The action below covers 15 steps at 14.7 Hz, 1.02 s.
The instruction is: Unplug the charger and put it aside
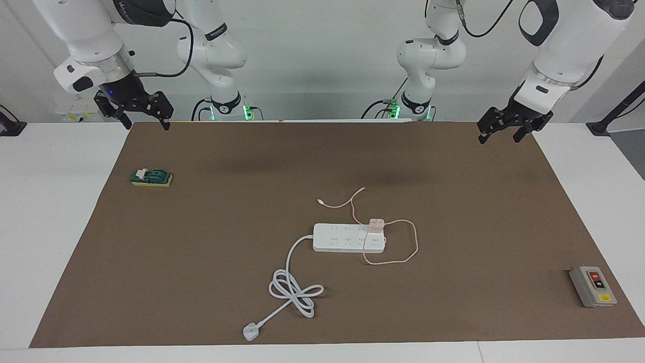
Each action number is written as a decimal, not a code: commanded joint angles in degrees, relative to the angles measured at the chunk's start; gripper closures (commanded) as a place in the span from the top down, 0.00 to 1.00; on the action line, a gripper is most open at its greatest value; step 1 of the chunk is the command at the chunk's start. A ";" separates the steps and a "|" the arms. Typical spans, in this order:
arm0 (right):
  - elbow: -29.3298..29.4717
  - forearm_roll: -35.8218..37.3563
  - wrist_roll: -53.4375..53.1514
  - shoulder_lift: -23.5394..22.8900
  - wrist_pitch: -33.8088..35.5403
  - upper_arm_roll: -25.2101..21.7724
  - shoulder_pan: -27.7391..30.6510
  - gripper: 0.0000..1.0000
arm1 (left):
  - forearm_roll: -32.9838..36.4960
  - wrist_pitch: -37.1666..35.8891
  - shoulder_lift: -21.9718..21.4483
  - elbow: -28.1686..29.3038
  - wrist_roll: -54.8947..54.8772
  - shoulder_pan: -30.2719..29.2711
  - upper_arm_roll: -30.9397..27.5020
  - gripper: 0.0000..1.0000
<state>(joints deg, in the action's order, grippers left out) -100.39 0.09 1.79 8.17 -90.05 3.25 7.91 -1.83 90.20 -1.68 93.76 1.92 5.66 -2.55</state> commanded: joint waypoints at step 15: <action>-2.17 -5.79 -12.11 1.32 4.44 0.18 1.41 1.00 | -0.10 -0.11 -1.66 1.95 -0.51 -0.39 -0.44 1.00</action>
<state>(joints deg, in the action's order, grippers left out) -100.69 -2.33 -3.44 8.36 -85.64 2.94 8.88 -1.83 90.12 -1.68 93.76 1.92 5.66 -2.59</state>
